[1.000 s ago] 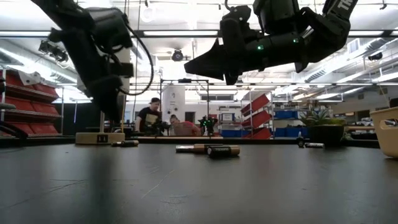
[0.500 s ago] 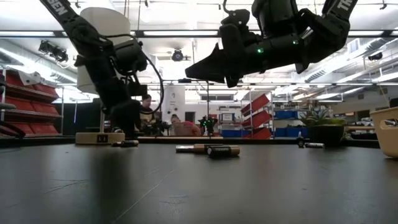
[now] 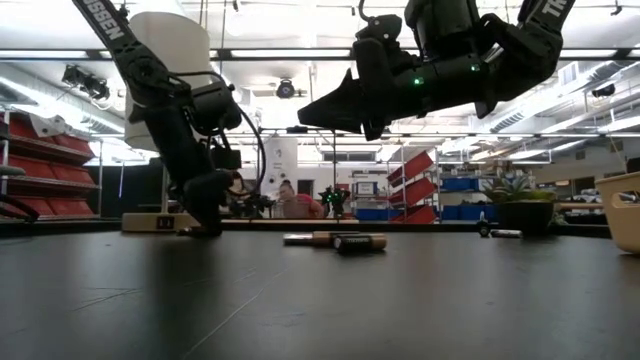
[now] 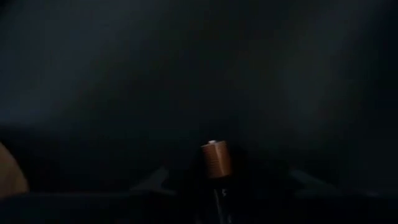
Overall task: Sort batteries
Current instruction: Put the black battery into the yellow bin
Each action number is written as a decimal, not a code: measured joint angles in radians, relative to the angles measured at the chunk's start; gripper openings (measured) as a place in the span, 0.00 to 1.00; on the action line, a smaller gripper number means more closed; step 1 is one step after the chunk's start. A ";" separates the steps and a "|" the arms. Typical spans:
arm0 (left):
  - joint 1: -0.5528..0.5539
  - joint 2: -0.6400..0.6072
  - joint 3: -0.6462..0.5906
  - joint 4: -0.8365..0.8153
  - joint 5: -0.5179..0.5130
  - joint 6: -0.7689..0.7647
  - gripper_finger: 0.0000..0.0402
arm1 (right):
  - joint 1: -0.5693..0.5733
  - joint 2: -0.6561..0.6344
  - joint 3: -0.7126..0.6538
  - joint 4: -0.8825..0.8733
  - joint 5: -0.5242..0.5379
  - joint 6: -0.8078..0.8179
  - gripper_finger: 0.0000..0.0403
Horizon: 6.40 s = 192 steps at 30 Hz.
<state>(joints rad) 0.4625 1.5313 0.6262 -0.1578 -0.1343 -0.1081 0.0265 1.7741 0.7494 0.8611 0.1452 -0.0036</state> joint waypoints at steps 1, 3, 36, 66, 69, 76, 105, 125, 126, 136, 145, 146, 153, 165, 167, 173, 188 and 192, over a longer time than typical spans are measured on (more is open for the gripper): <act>0.000 0.009 0.000 0.007 0.005 0.000 0.31 | 0.000 0.000 0.000 0.000 0.000 0.000 0.16; 0.000 0.017 0.000 0.016 0.020 -0.001 0.25 | 0.000 0.000 0.000 0.000 0.000 -0.001 0.16; -0.358 -0.252 0.102 0.457 -0.002 0.201 0.14 | 0.000 0.000 -0.019 0.075 0.071 -0.023 0.34; -0.447 -0.062 0.103 0.770 0.104 0.209 0.20 | 0.095 -0.028 0.005 0.058 0.258 -0.075 0.09; -0.445 -0.061 0.103 0.758 0.075 0.198 0.36 | 0.103 -0.095 0.005 -0.107 0.301 -0.050 0.09; -0.446 -0.062 0.103 0.706 0.068 0.200 0.66 | 0.150 -0.350 0.005 -0.672 0.263 0.149 0.09; -0.491 -0.064 0.103 0.628 0.064 0.202 0.63 | 0.465 -0.362 -0.089 -1.710 -0.576 1.180 0.09; -0.491 -0.064 0.103 0.631 0.062 0.211 0.63 | 0.347 -0.293 0.011 -1.854 -0.585 0.987 0.39; -0.491 -0.064 0.103 0.630 0.062 0.211 0.63 | 0.346 -0.303 0.034 -1.894 -0.583 0.988 0.38; -0.492 -0.064 0.103 0.588 0.068 0.204 0.63 | 0.314 -0.390 0.382 -2.309 -0.204 0.941 0.39; -0.497 -0.064 0.103 0.569 0.080 0.171 0.63 | -0.048 -0.458 0.268 -1.999 0.192 0.621 0.30; -0.497 -0.064 0.103 0.562 0.080 0.164 0.63 | -0.106 -0.460 0.240 -1.942 0.188 0.569 0.29; -0.497 -0.064 0.103 0.531 0.081 0.149 0.63 | -0.505 -0.450 0.074 -1.621 0.096 0.447 0.31; -0.497 -0.064 0.103 0.524 0.082 0.150 0.63 | -0.659 -0.388 -0.003 -1.435 0.044 0.539 0.43; -0.500 -0.064 0.103 0.524 0.076 0.149 0.63 | -0.651 -0.354 -0.003 -1.412 0.046 0.562 0.44; -0.507 -0.064 0.103 0.504 0.067 0.160 0.63 | -0.642 -0.274 -0.003 -1.424 0.048 0.642 0.43; -0.509 -0.063 0.103 0.472 0.061 0.231 0.63 | -0.613 -0.254 -0.003 -1.393 0.070 0.731 0.40; -0.509 -0.063 0.103 0.472 0.061 0.234 0.63 | -0.610 -0.239 -0.003 -1.368 0.065 0.718 0.36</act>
<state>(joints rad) -0.0460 1.4681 0.7292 0.3144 -0.0731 0.1256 -0.5838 1.5350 0.7464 -0.5068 0.2105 0.7141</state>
